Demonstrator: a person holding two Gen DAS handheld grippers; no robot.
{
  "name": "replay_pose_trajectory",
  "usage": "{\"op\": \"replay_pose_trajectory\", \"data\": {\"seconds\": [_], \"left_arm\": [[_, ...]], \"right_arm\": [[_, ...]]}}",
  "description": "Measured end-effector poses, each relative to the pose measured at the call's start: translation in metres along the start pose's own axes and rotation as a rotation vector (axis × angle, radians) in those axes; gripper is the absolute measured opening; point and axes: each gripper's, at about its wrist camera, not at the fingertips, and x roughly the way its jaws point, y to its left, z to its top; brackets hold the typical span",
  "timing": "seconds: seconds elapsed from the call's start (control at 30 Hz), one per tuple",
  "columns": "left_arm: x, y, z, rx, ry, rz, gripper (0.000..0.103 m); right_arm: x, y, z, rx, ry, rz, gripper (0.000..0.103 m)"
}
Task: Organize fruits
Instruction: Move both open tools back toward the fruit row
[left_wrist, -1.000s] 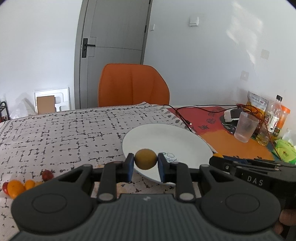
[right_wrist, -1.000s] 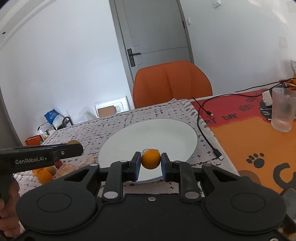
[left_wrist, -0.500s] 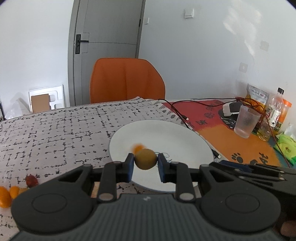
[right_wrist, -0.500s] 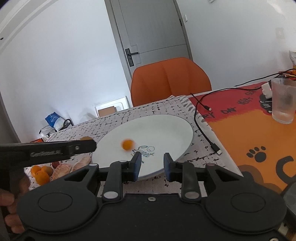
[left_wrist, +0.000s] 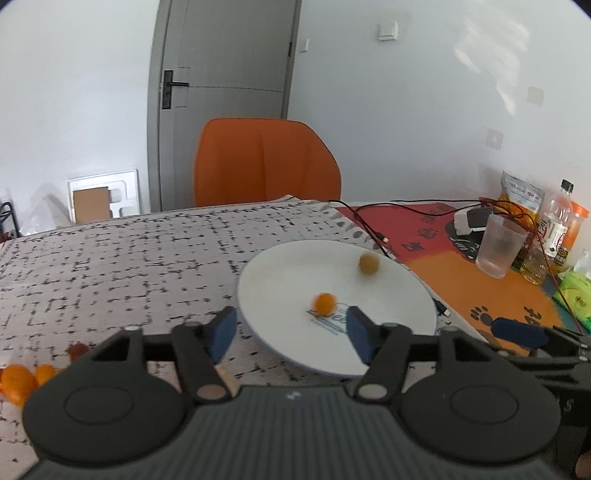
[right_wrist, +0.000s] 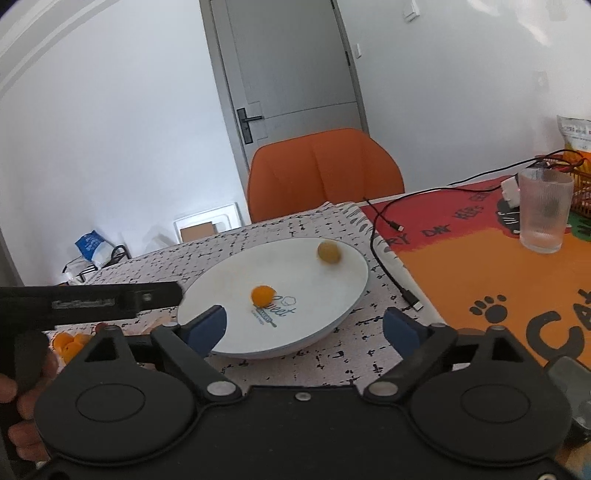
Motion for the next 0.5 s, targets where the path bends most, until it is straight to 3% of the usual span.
{"op": "replay_pose_trajectory", "data": {"seconds": [0.13,0.3,0.5], "left_arm": [[-0.014,0.012,-0.003,-0.016,-0.025,0.029,0.082],[-0.031,0.027,-0.005,-0.040,-0.047,0.064,0.088],[-0.052,0.045,-0.007,-0.077,-0.076,0.106,0.092]], "right_arm": [[-0.002,0.002,0.001,0.008,-0.002,-0.015,0.095],[-0.004,0.008,0.004,0.009,-0.005,0.011,0.103],[-0.006,0.021,0.005,0.000,0.014,0.044,0.103]]}}
